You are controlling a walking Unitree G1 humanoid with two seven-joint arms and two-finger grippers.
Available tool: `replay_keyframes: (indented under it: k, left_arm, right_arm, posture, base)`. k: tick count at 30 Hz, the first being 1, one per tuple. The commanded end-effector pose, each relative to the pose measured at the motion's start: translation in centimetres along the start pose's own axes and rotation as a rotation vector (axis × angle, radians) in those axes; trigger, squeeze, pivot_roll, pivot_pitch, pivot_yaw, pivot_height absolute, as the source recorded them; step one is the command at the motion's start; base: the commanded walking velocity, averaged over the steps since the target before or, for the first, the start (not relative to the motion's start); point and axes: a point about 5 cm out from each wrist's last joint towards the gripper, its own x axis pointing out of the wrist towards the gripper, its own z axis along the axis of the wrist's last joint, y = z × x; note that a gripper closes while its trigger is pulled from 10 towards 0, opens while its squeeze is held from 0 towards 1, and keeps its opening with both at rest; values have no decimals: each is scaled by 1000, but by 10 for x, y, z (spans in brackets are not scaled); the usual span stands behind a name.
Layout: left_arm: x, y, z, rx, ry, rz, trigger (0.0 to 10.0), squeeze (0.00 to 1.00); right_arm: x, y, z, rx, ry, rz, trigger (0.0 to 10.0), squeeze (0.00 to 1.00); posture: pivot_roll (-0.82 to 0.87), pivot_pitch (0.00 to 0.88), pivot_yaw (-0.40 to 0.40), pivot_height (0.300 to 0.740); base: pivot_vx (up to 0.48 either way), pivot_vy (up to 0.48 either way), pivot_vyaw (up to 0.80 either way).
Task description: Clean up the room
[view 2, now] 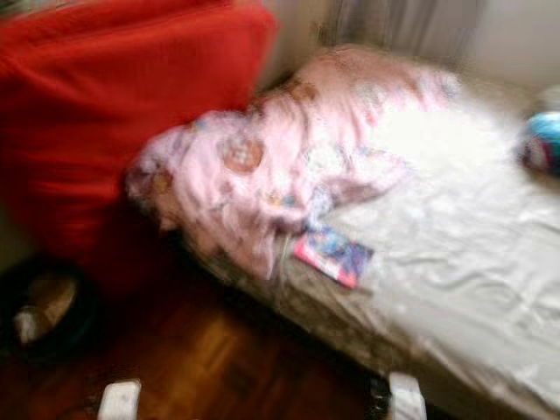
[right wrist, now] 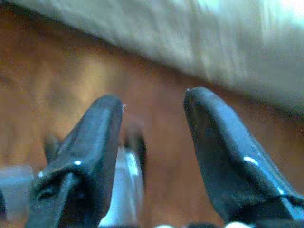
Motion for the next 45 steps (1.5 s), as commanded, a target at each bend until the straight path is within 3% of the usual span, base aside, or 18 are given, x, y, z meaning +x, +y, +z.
replay_keyframes:
  k: [1,8,12,18,20,22,23,25,26,27,29,35,45]
  left_arm:
    - [-3,0,-19,-8,65,8,10000,0]
    - [-3,0,-17,-13,53,11,10000,0]
    - [-3,1,-11,-41,-14,25,10000,0]
    - [-5,0,3,-86,-177,15,10000,0]
    - [-5,0,6,-91,-207,14,10000,0]
    - [-6,0,9,-89,-248,11,10000,0]
    - [-2,-4,54,-63,-374,5,10000,0]
    - [-5,-10,122,-36,-566,-6,10000,0]
    - [-9,-13,148,-34,-636,-19,10000,0]
    - [-9,-13,148,-34,-636,-19,10000,0]
    - [-14,-15,166,-22,-701,-22,10000,0]
    - [-26,-24,187,0,-845,-63,10000,0]
    - [-24,-20,174,-14,-833,-81,10000,0]
  right_arm:
    - [-6,-7,-22,22,72,-28,10000,0]
    - [-5,-7,-21,24,75,-28,10000,0]
    - [-5,-7,-18,30,45,-43,10000,0]
    - [-6,-8,-7,98,-91,-58,10000,0]
    - [-6,-8,-4,93,-125,-54,10000,0]
    - [-6,-8,2,30,-168,-41,10000,0]
    - [-7,-8,3,19,-181,-41,10000,0]
    - [-7,-8,5,22,-203,-45,10000,0]
    - [-1,1,46,28,-323,-29,10000,0]
    - [-1,1,46,28,-323,-29,10000,0]
    - [0,17,118,29,-520,9,10000,0]
    - [-8,27,142,18,-677,35,10000,0]
    - [-14,22,146,38,-758,7,10000,0]
  posture:
    - [-33,0,-3,740]
    - [-34,0,-4,740]
    - [-36,0,-5,740]
    - [-35,0,-15,740]
    - [-35,0,-15,740]
    - [-35,0,-15,740]
    - [-35,0,-15,740]
    - [-35,0,-15,740]
    - [-34,0,-11,740]
    - [-34,0,-11,740]
    - [-33,0,-9,740]
    - [-30,0,2,740]
    - [-35,0,9,740]
  base:
    - [0,0,0]
    - [0,0,0]
    - [0,0,0]
    - [0,0,0]
    - [0,0,0]
    - [0,0,0]
    - [0,0,0]
    - [0,0,0]
    - [0,0,0]
    - [0,0,0]
    - [0,0,0]
    - [0,0,0]
    - [0,0,0]
